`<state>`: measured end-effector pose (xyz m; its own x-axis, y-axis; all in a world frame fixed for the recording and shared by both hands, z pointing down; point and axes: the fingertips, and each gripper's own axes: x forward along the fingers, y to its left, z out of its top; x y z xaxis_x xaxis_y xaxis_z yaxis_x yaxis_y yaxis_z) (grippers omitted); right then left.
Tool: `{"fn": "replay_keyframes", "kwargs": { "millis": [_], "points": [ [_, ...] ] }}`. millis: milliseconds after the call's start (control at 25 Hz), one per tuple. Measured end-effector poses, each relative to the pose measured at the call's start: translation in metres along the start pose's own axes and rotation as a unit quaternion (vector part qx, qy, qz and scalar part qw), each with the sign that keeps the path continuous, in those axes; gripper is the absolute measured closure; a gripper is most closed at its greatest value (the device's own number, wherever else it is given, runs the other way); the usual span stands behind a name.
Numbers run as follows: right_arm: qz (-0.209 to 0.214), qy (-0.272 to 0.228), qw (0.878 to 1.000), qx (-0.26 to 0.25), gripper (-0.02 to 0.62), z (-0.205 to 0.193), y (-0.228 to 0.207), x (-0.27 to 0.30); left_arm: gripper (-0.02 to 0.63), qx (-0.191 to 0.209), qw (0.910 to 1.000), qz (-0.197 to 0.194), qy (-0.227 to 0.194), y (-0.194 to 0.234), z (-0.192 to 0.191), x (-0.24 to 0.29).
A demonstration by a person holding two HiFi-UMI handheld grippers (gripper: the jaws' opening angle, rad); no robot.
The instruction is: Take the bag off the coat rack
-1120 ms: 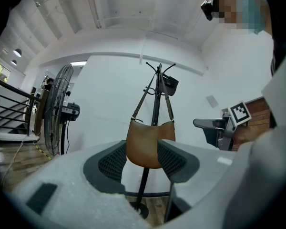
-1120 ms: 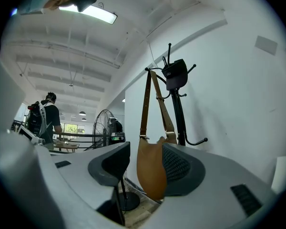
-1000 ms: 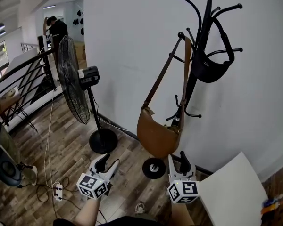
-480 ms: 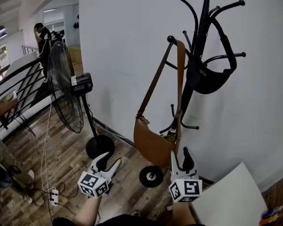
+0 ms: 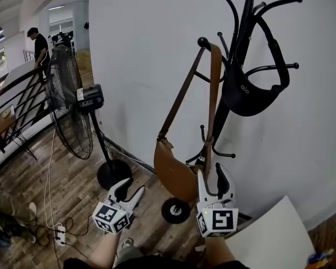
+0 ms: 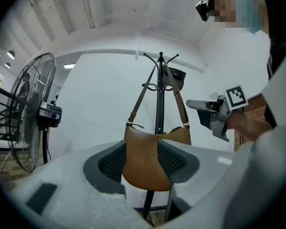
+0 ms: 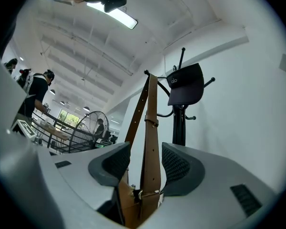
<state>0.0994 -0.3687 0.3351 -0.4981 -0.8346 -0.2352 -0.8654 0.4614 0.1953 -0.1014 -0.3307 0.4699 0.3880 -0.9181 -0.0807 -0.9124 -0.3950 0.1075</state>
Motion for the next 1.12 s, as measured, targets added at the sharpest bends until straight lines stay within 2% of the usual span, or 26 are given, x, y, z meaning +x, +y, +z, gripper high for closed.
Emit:
{"fn": "replay_keyframes", "kwargs": {
  "millis": [320,560,720,1120],
  "points": [
    [-0.036,0.005,0.998,-0.055,0.417,0.009,0.014,0.03,0.408,-0.006,0.9992,-0.038,-0.007,0.034,0.016,0.029],
    [-0.093,0.01,0.993,-0.074,0.502,0.014,0.008,0.032,0.408,0.001,0.9958,-0.088,-0.025,0.047,0.041,0.058],
    [-0.123,0.01,0.989,-0.082,0.575,0.015,0.004,0.031,0.403,0.019,0.991,-0.126,-0.04,0.045,0.058,0.076],
    [-0.161,0.025,0.982,-0.092,0.575,0.011,0.0,0.036,0.385,0.051,0.9742,-0.208,-0.07,0.038,0.098,0.124]
  ]
}}
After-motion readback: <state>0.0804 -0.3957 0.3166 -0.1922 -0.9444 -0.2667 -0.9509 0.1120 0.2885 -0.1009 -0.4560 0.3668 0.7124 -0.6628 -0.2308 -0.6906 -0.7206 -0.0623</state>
